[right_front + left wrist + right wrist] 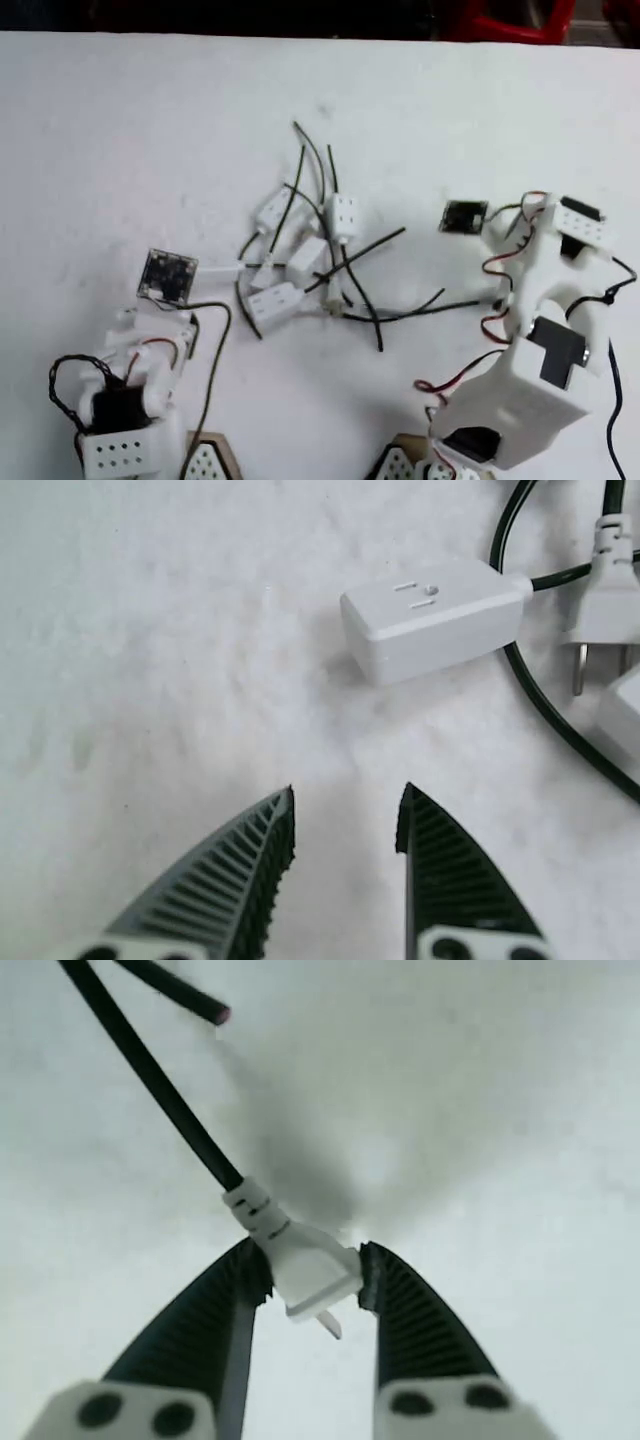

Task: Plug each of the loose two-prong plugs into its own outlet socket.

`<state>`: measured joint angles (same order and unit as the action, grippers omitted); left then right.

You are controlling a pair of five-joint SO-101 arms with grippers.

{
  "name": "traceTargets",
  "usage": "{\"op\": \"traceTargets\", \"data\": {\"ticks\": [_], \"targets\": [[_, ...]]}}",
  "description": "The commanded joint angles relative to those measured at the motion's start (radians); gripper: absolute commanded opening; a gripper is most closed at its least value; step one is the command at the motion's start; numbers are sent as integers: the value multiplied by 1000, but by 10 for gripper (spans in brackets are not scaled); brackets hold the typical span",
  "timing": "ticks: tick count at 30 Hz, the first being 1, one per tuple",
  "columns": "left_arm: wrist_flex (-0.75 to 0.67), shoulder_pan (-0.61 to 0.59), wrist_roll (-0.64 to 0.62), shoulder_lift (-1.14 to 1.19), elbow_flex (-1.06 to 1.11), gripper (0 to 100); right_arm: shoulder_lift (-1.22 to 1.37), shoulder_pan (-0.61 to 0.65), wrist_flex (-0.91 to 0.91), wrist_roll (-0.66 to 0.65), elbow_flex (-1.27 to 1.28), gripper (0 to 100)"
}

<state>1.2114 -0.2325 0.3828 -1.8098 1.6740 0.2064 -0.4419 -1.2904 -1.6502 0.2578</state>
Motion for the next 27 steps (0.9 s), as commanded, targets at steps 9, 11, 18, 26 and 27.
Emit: {"op": "traceTargets", "data": {"ticks": [9, 11, 18, 26, 27], "targets": [[-21, -10, 0, -12, -17, 180, 1, -163, -205, 328, -241, 17], [-21, -10, 0, -12, -17, 180, 1, -160, -203, 443, -239, 17], [-21, -10, 0, -12, -17, 180, 4, -88, -154, 784, -229, 17], [-21, -12, 0, -12, -17, 180, 70, 7, -88, 764, -178, 135], [-21, -12, 0, -12, -17, 180, 70, 10, -96, 747, -181, 153]]}}
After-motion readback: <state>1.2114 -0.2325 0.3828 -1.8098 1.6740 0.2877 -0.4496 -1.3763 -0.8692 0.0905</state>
